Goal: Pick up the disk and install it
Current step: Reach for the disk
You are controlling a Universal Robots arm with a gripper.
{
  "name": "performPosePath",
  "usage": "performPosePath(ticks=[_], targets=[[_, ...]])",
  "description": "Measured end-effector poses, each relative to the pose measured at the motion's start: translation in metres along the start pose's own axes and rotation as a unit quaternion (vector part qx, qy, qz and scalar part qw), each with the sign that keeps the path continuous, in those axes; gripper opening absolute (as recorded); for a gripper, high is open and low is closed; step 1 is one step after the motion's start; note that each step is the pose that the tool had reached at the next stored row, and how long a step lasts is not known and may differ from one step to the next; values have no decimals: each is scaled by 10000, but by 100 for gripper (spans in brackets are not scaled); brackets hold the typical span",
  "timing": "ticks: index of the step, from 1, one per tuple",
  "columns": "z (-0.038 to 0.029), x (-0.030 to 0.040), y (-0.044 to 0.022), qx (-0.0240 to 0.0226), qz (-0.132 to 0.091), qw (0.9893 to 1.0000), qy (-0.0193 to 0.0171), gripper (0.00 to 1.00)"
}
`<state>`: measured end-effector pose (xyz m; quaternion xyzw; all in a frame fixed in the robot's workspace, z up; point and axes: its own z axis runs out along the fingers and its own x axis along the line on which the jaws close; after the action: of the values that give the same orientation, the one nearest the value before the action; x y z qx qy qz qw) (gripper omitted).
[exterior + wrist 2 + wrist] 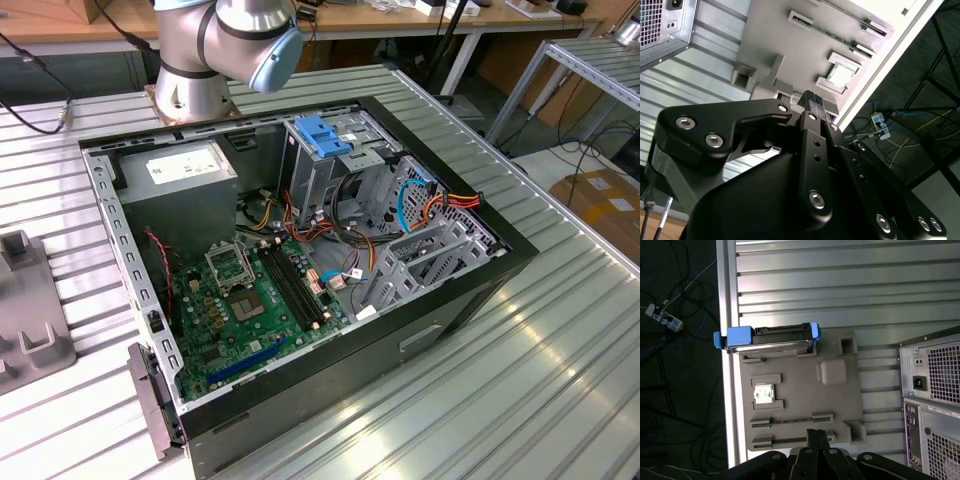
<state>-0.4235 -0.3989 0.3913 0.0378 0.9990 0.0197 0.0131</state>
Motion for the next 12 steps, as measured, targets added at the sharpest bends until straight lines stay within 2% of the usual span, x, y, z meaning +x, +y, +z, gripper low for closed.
performPosePath(ticks=[12], targets=[[0,45,-4,3,0,10000,0,10]])
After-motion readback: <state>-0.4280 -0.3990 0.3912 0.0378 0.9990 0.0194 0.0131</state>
